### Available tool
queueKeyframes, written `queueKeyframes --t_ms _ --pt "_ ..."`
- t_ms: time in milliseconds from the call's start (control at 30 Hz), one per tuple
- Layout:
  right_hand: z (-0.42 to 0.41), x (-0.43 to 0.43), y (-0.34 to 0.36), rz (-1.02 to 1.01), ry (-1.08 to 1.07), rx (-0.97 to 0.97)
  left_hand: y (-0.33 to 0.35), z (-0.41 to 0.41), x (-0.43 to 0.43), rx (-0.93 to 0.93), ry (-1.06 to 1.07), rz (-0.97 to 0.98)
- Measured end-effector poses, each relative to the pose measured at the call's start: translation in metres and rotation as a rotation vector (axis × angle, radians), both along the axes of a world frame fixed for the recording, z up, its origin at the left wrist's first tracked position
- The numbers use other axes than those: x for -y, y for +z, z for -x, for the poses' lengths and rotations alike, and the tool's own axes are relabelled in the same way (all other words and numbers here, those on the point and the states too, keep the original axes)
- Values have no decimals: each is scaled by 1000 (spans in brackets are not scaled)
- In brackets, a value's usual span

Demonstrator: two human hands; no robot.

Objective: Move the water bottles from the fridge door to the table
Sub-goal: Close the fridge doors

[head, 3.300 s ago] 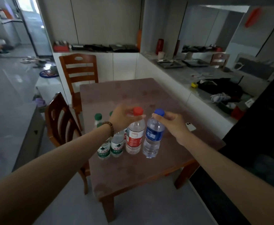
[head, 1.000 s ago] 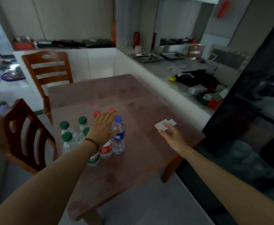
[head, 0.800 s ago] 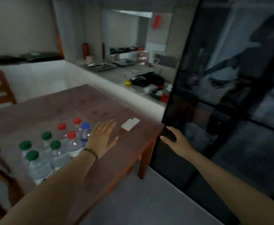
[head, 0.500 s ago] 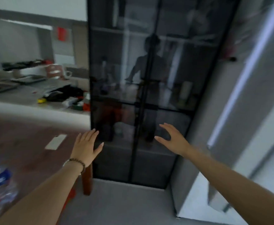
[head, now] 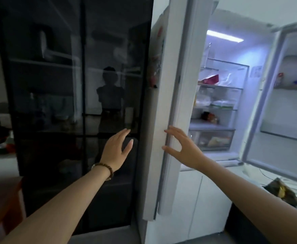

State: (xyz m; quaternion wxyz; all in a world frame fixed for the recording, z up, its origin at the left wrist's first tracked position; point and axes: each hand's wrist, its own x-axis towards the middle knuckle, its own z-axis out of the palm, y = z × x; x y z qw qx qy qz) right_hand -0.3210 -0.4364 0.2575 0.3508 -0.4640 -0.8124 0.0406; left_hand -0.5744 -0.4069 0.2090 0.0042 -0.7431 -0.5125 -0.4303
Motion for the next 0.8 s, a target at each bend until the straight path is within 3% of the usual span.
queueKeyframes --t_ms 67,200,367,467,800 --pt "-32 3 2 -11 -30 30 18 -35 2 82 -47 -27" --pt "-65 -2 3 -33 -61 124 51 -83 -2 10 -20 -129" --pt "-56 -20 -1 -108 -92 253 71 -106 -18 202 -97 132" --pt "-49 -33 -12 -175 -119 282 65 -103 -28 239 -174 56" --pt "-69 -52 -39 -237 -281 -21 48 -133 -71 148 -496 -39"
